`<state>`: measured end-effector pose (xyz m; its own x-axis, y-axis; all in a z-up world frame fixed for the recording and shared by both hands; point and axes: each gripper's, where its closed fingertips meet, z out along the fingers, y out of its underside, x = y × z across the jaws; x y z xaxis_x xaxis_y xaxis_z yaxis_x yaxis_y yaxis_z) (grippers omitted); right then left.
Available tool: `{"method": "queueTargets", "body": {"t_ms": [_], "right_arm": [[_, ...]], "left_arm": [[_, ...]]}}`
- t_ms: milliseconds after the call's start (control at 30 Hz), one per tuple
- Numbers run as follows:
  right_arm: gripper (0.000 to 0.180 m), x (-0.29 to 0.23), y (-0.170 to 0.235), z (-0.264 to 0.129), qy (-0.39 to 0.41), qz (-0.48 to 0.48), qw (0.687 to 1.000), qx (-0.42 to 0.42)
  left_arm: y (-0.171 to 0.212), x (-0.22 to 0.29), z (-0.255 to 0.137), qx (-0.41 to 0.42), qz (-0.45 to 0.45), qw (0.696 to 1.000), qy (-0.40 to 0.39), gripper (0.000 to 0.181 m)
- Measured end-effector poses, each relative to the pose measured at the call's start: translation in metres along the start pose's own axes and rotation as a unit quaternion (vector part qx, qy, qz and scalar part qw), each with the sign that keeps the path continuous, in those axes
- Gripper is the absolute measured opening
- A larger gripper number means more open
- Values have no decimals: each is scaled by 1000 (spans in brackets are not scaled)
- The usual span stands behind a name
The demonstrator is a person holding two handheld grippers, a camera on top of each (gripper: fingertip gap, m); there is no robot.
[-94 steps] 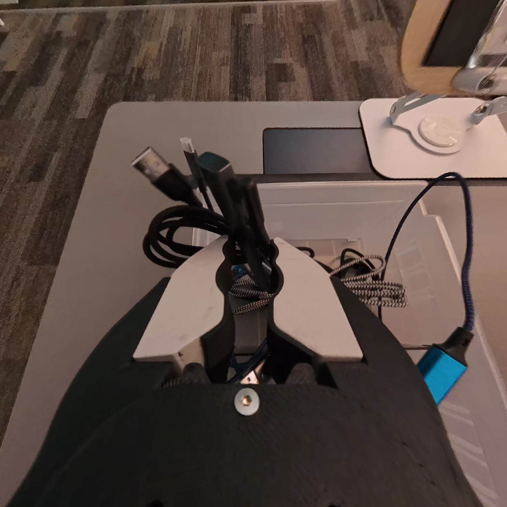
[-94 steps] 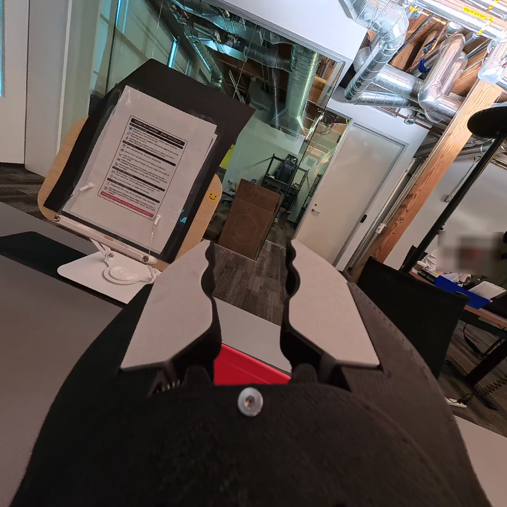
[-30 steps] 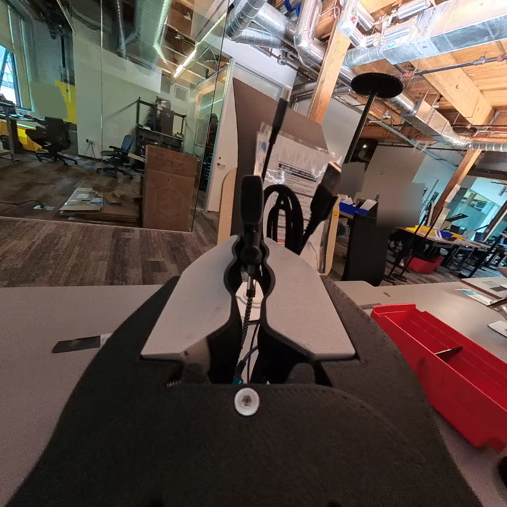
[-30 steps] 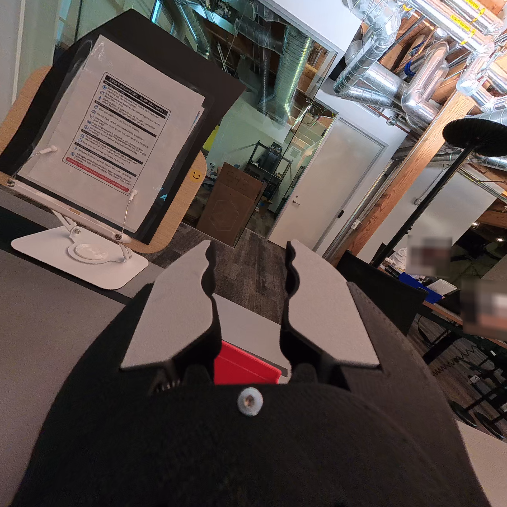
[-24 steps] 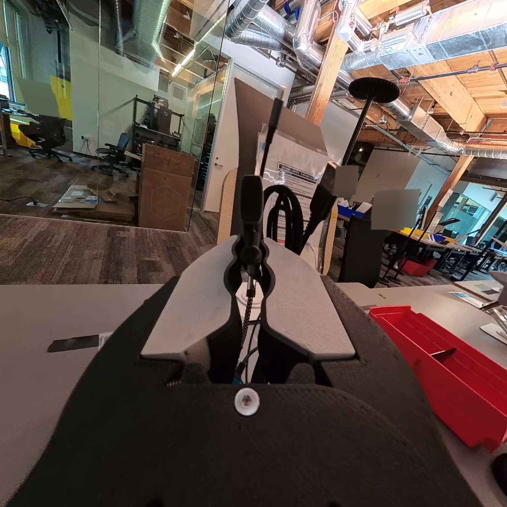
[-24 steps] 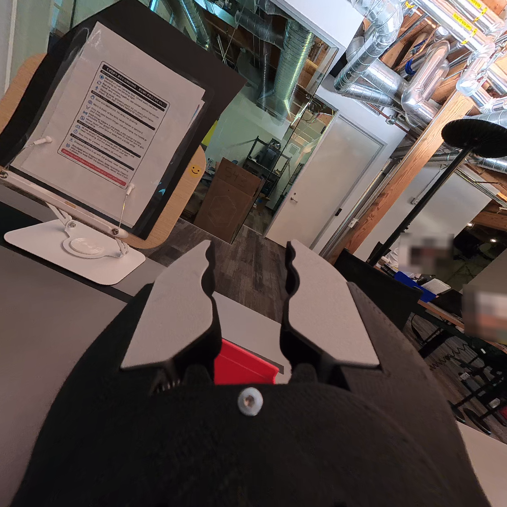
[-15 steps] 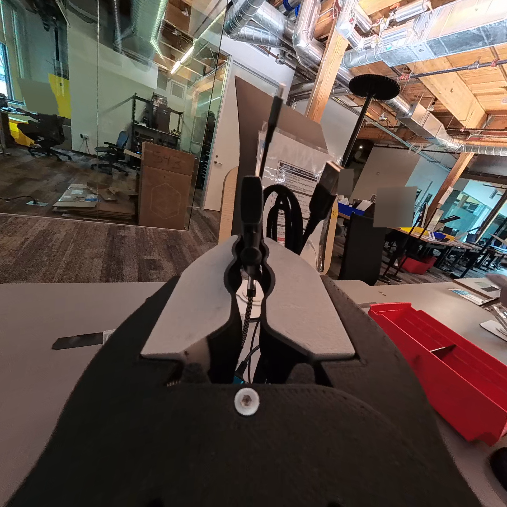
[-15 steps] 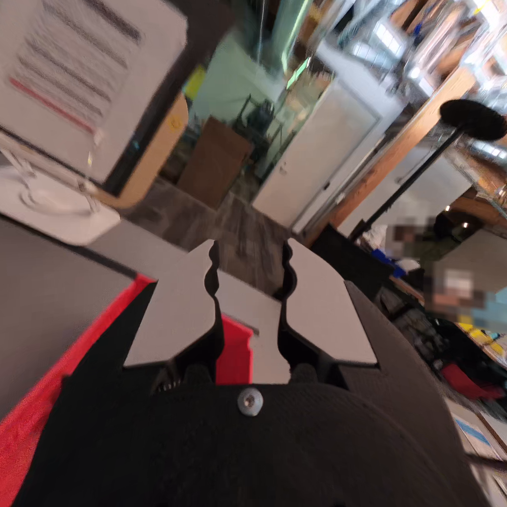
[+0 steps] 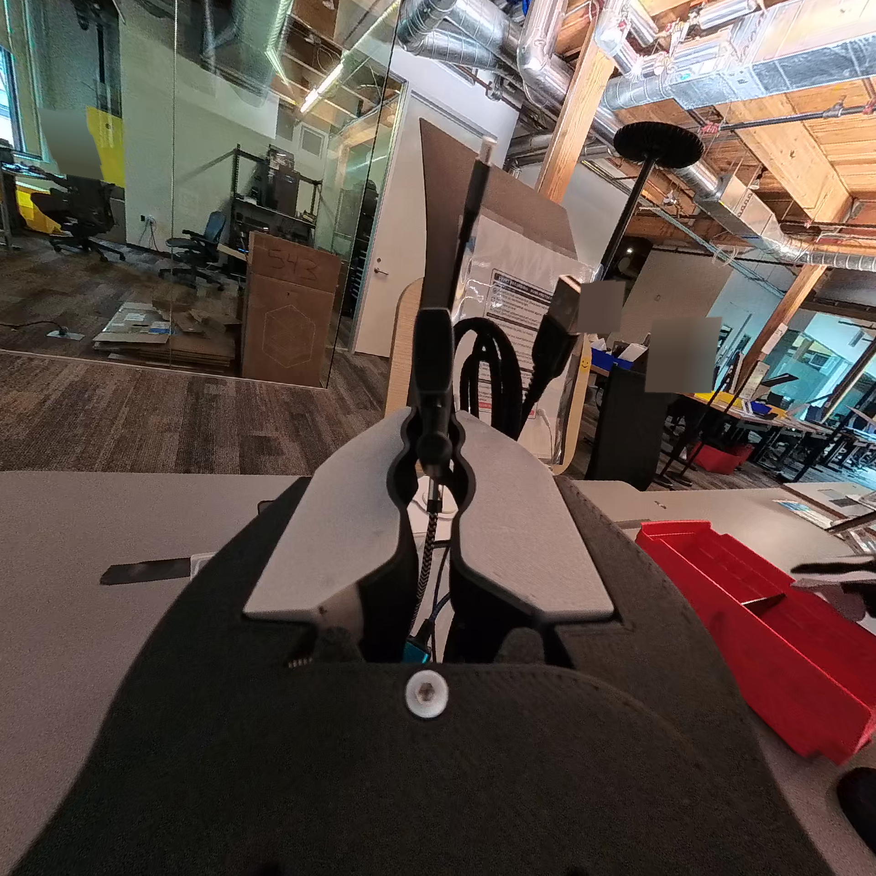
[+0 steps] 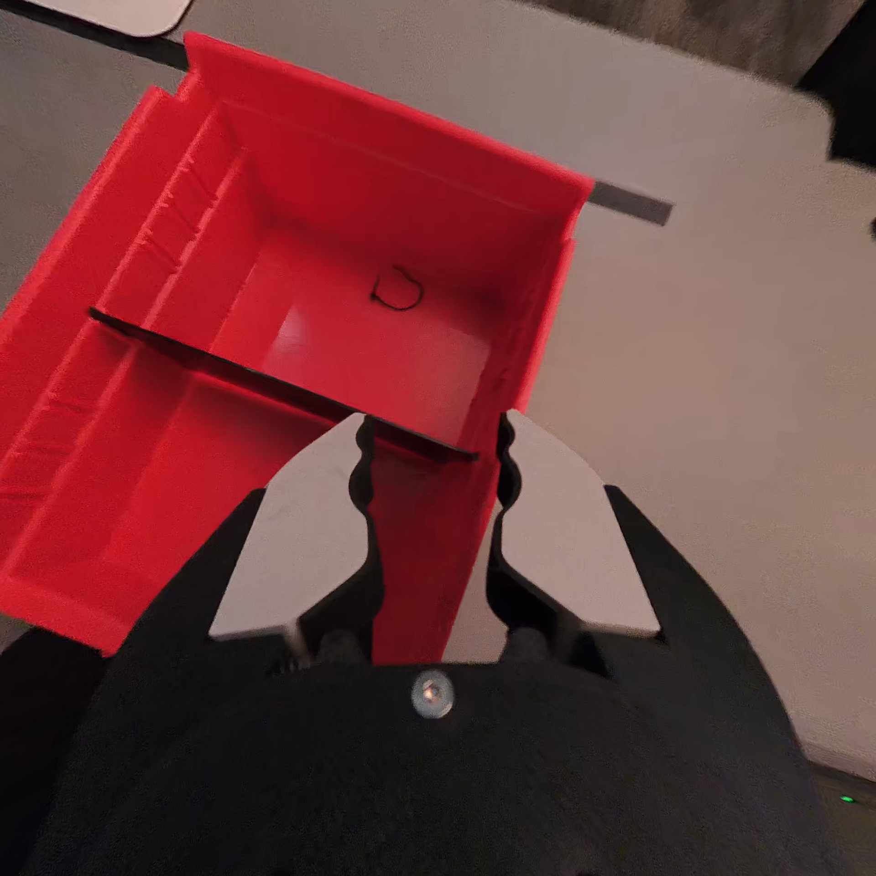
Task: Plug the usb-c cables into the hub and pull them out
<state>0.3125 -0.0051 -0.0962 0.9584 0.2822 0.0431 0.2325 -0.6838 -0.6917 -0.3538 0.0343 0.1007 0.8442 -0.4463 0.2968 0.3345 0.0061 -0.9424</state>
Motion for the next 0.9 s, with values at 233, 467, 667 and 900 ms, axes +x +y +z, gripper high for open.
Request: {"method": "queueTargets", "body": {"t_ms": [233,467,667,900], "right_arm": [[36,-4,24,1,-12,33,995,-98],[60,20,24,-25,70,73,990,-95],[22,20,58,1,-3,166,974,-153],[5,21,57,9,-37,250,958,-136]], "left_arm": [[3,3,3,-7,-2,1000,7,9],[2,4,3,-7,-2,1000,9,9],[2,3,2,-7,-4,1000,11,9],[4,3,3,-10,-3,1000,11,9]]}}
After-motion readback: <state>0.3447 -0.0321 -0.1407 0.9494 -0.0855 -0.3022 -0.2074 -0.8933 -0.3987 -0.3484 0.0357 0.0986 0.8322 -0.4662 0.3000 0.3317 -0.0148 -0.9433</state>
